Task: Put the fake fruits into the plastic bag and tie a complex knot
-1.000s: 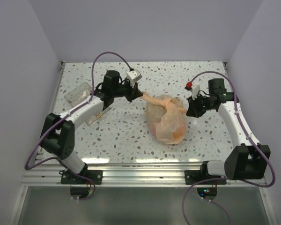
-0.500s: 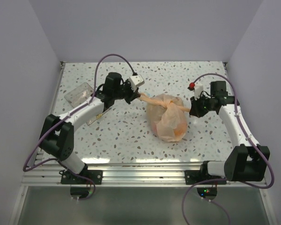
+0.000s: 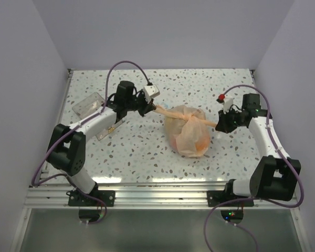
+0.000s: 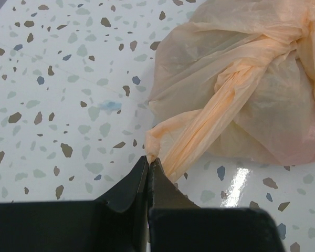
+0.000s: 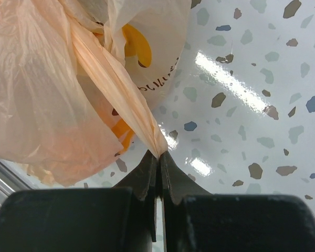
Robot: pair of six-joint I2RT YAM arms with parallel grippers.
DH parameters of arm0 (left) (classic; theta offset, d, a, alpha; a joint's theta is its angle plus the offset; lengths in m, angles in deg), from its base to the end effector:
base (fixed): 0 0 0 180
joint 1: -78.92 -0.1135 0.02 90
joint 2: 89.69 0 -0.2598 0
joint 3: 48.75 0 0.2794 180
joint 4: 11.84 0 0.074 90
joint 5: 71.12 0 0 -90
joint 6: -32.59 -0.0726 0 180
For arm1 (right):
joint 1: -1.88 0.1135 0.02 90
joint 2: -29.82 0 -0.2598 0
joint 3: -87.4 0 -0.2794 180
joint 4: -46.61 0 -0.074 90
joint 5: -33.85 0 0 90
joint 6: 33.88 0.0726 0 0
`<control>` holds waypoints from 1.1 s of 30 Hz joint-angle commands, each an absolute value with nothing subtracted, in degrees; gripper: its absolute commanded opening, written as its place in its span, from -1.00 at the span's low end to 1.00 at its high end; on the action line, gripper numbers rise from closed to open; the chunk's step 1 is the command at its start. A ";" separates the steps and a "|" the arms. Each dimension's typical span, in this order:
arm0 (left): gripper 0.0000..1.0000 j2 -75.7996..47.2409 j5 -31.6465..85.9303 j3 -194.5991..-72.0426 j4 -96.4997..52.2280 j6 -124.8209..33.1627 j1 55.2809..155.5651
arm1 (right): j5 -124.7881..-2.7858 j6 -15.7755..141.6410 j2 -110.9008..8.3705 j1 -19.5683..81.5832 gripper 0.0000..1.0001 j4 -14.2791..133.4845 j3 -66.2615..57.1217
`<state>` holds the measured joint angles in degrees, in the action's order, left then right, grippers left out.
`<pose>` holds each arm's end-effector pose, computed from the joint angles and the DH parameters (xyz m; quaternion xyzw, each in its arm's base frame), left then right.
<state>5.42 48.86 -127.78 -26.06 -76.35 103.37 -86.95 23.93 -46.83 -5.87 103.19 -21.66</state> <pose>0.3762 -0.2109 0.2258 0.4293 0.7309 -0.2472 0.4695 0.3037 -0.0038 0.2178 -0.2603 0.9014 0.1635 0.3050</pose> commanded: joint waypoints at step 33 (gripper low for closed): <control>-1.00 10.50 42.33 -140.33 -32.32 -64.80 94.83 | -80.40 33.26 -65.71 3.20 -1.00 101.10 -1.56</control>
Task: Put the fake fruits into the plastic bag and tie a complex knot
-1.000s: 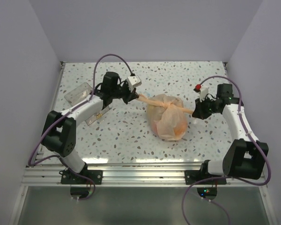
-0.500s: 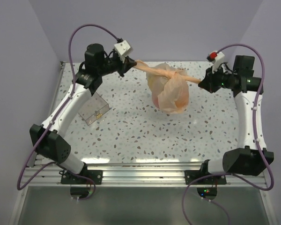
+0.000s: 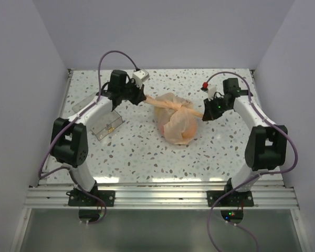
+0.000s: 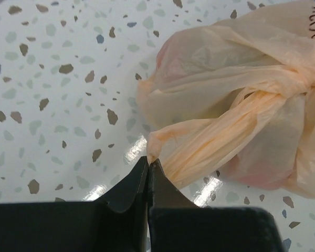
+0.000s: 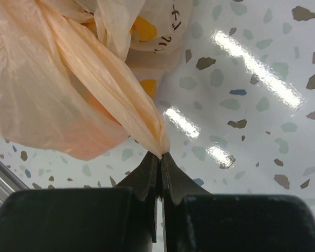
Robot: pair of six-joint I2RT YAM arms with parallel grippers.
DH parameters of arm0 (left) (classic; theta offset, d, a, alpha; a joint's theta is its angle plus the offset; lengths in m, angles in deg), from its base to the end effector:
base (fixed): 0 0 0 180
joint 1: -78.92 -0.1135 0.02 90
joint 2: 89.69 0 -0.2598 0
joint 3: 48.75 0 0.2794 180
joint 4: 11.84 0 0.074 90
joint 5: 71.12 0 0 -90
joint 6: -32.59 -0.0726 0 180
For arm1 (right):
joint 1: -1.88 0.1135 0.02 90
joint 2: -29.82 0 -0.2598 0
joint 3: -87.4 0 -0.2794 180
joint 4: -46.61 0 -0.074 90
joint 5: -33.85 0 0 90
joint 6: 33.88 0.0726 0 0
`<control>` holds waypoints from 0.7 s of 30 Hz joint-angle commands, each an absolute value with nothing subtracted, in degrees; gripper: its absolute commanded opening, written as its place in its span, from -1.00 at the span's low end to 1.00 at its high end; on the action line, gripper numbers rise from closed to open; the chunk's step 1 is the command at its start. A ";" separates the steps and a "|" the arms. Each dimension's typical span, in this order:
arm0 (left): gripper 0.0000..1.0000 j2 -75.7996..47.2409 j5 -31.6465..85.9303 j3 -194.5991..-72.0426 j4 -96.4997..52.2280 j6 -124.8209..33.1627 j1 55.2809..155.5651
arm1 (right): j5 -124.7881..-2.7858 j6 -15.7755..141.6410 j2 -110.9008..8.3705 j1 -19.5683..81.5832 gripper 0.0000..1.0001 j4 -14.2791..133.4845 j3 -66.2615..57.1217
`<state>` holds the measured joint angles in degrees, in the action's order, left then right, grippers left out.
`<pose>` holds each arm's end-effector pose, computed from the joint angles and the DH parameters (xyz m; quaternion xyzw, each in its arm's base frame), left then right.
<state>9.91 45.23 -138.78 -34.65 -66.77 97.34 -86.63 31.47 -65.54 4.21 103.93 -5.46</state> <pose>0.4227 -0.1747 0.2487 0.3114 0.8018 -0.2361 0.4520 0.3755 0.0521 0.2079 -0.2741 0.9039 0.2125 0.2502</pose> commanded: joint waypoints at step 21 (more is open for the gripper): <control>1.00 -2.32 47.09 -153.27 -58.16 -55.56 85.53 | -86.64 34.32 -49.21 -3.56 0.97 117.62 11.91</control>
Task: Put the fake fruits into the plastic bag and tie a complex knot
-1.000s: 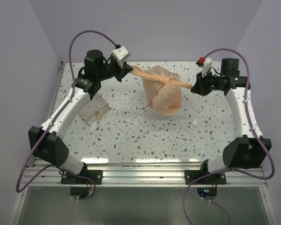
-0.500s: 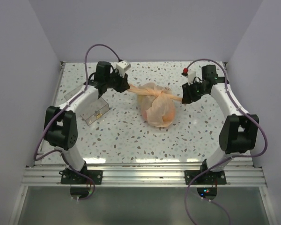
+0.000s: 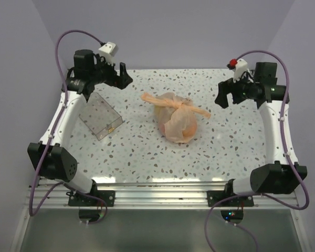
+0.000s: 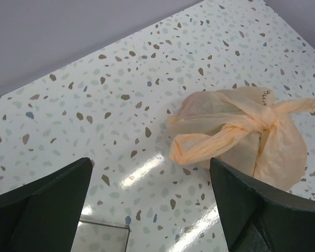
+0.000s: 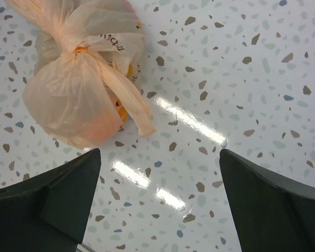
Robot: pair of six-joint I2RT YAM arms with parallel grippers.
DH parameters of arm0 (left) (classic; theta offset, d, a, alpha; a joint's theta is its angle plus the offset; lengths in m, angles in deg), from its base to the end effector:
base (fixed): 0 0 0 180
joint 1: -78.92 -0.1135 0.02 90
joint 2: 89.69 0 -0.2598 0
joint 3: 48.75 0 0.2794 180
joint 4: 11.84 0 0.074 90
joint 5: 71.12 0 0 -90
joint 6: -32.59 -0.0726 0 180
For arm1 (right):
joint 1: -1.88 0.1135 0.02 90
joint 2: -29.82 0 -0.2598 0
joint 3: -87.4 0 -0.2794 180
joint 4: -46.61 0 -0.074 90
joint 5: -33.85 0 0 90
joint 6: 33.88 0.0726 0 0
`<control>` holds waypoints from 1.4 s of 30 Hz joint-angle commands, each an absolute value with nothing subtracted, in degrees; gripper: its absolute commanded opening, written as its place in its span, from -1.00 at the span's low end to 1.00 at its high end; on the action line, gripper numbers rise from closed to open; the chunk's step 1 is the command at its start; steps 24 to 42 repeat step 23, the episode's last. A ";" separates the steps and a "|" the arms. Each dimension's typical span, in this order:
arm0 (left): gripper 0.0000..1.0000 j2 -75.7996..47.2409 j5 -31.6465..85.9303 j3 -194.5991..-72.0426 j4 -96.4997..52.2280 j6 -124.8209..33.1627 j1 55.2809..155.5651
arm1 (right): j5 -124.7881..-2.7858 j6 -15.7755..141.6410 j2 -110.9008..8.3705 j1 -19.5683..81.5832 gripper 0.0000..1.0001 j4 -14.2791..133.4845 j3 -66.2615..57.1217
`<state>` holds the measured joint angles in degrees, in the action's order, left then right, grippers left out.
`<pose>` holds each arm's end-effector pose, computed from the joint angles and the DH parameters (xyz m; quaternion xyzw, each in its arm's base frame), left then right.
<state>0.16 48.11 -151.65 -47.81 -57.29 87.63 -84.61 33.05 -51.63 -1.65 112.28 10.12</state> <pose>0.4078 -0.0983 0.3829 0.1994 0.7938 -0.2508 0.5169 0.3417 0.0136 0.3753 -0.2455 0.8645 0.1341 0.4177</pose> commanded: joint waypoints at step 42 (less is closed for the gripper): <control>1.00 -24.55 34.53 -121.27 -55.36 -61.80 84.64 | -79.44 45.22 -27.76 -4.54 0.97 107.87 -21.67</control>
